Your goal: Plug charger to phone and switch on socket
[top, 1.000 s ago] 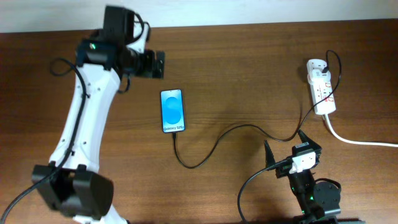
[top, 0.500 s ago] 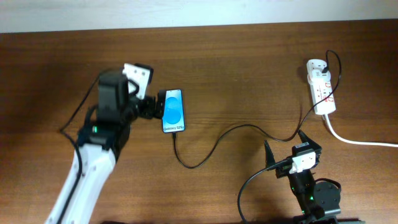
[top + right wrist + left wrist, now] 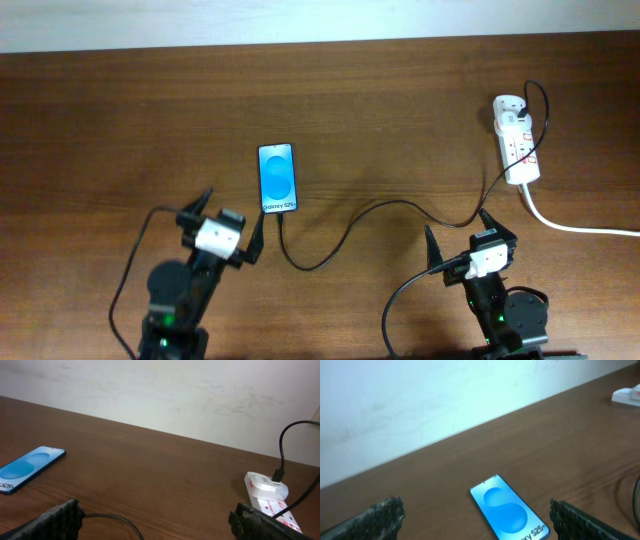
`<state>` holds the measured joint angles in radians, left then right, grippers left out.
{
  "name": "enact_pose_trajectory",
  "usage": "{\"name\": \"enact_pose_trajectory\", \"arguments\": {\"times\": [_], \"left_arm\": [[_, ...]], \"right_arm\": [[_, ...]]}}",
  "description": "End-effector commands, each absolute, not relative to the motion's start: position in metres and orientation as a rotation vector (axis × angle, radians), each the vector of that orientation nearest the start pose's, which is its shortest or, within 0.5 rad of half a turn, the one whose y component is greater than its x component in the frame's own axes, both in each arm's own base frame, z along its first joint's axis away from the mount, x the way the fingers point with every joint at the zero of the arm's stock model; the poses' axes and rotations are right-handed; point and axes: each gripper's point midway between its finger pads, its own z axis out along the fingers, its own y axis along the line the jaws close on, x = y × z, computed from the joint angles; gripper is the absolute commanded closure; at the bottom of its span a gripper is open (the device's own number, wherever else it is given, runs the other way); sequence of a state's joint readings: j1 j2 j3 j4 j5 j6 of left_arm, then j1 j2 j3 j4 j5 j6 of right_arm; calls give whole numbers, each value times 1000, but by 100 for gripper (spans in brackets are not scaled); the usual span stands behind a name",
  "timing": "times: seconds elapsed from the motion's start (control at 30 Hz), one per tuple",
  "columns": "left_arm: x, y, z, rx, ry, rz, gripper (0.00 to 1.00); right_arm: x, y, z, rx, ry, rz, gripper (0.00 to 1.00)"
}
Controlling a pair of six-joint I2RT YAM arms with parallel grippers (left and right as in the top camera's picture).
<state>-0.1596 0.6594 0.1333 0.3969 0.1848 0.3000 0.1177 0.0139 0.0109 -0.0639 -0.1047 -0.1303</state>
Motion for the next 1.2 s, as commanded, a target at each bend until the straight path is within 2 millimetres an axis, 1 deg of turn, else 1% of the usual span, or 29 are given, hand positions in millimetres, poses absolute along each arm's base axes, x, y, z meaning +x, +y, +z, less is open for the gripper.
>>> {"name": "enact_pose_trajectory", "arguments": {"times": [0.0,0.07,0.33,0.7,0.87,1.0,1.17], "left_arm": [[271,-73,178,555,1519,22,1],[267,-67,181,533,1499,45,1],[256,-45,179,476,1522,104,1],[245,-26,186,412,1483,178,1],[245,-22,179,405,1506,183,1],[244,-22,161,412,1578,169,1],[244,-22,161,409,1582,165,1]], "right_arm": [[242,45,158,-271,1617,76,2],[242,45,158,-271,1617,76,2],[242,45,158,-271,1617,76,2],[242,45,158,-271,1617,76,2],[242,45,158,-271,1617,76,2],[242,45,158,-271,1617,76,2],[242,45,158,-271,1617,76,1]]}}
